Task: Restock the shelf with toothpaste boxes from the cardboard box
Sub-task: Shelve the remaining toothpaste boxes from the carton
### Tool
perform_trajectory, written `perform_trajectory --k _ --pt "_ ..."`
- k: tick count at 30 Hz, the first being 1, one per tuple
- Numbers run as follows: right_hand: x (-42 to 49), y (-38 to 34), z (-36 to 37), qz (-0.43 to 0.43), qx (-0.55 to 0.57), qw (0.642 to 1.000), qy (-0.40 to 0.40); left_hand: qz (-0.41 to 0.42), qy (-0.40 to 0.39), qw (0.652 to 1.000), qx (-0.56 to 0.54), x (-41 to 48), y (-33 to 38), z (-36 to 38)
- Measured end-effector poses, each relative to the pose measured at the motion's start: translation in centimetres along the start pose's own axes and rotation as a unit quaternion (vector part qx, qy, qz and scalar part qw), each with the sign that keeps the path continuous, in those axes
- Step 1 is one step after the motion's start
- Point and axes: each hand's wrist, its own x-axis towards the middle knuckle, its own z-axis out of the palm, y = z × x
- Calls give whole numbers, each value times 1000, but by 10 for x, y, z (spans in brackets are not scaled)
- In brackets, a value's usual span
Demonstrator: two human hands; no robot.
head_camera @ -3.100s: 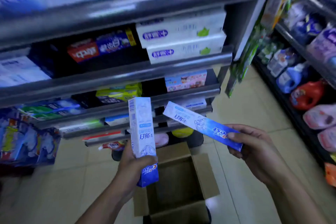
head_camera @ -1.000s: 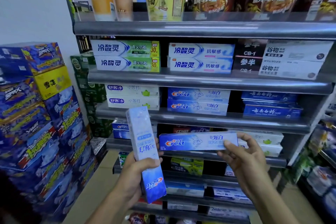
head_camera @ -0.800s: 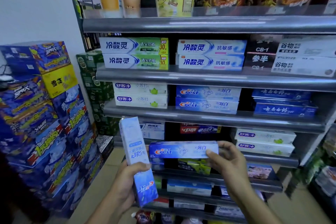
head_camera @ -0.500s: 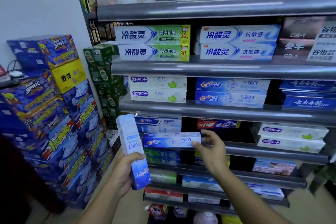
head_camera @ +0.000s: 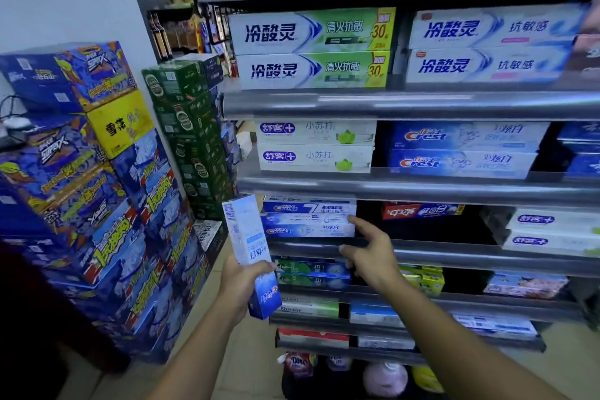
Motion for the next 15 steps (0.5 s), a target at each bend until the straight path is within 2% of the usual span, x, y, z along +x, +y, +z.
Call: perform_trajectory --k 6,15 --pt "5 -2 7 0 -38 999 -2 42 -47 993 99 12 2 -2" --pt "9 5 3 20 -162 987 -1 100 -110 976 158 22 6 0"
